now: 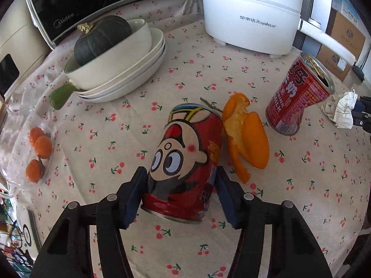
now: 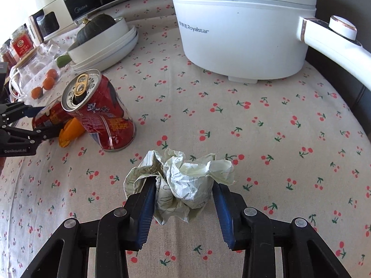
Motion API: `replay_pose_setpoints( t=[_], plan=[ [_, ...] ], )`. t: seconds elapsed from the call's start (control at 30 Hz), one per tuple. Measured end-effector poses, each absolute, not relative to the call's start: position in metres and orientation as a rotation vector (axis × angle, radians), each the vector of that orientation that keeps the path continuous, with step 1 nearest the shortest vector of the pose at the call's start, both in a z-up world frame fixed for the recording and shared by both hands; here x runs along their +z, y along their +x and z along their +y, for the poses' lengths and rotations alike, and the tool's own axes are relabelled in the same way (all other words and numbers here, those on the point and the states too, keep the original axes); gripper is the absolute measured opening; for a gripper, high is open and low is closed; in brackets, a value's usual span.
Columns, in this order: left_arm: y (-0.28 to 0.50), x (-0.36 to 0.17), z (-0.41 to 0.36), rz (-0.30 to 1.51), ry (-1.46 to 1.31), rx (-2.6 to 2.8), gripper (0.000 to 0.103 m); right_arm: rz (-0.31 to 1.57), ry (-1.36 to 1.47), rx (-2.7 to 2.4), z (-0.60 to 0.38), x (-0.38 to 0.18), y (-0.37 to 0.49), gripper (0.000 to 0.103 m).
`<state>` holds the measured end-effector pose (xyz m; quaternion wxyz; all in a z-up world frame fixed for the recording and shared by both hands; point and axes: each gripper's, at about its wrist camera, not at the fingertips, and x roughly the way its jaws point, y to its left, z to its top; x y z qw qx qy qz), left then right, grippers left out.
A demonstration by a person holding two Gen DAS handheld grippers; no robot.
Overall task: Collect trash
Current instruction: 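Grasp the crumpled paper with the right gripper while the left gripper grasps the red cartoon can, then carry the can and crumpled paper over the bin and release both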
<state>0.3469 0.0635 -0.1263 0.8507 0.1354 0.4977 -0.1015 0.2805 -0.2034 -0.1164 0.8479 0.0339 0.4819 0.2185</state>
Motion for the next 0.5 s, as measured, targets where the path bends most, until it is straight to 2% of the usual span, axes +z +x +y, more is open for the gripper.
replay_pose_setpoints(
  t=[0.5],
  plan=[
    [0.207, -0.093, 0.059, 1.031, 0.107, -0.138, 0.057, 1.083, 0.155, 0.348, -0.219, -0.078, 0.212, 0.043]
  ],
)
